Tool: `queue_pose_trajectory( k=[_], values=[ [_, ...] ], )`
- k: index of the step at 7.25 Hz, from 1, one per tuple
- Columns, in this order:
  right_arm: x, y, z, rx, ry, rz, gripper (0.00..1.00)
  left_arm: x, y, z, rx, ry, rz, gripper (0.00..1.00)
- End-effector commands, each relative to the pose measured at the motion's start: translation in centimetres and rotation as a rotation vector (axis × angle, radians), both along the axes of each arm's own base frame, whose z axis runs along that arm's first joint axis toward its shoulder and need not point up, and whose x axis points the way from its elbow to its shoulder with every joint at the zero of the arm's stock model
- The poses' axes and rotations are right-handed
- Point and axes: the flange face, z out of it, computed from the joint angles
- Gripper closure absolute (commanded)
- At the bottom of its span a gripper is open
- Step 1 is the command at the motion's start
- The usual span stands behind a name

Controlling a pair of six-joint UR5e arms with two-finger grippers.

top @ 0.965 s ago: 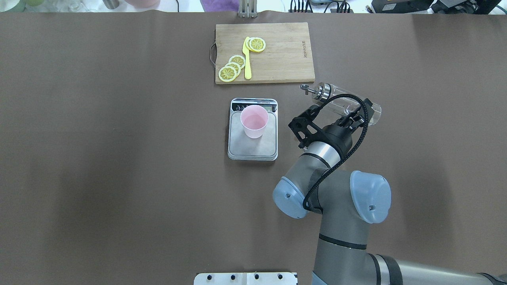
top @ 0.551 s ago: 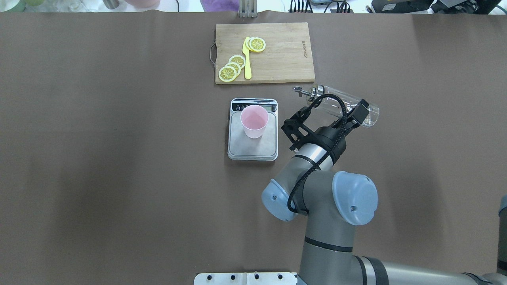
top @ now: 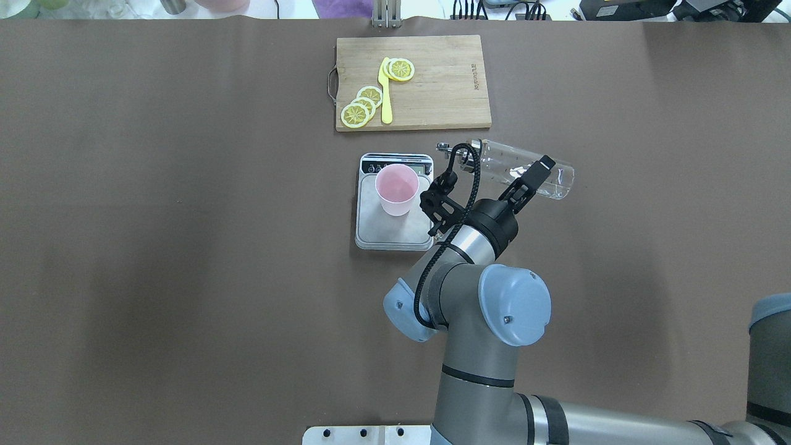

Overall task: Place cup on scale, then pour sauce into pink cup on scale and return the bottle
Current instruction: 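Tilt the bottle spout down over the pink cup with the right gripper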

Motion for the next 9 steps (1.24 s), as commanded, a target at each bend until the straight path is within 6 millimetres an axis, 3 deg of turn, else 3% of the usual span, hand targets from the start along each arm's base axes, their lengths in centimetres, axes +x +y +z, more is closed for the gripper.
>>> queue_pose_trajectory(
  k=[1,3,9],
  values=[
    [-0.5,0.4,-1.0,-0.047,0.053,-0.072,1.0,0.0,0.3,0.3,-0.005,0.001,0.0,0.01],
    [-0.9,0.7,-2.4,-0.083,0.056,-0.105,1.0,0.0,0.7,0.7,-0.013,0.002,0.0,0.01],
    [-2.5,0.5,-1.7,-0.104,0.094,-0.106,1.0,-0.1,1.3,1.4,-0.024,0.001,0.001,0.01]
  ],
)
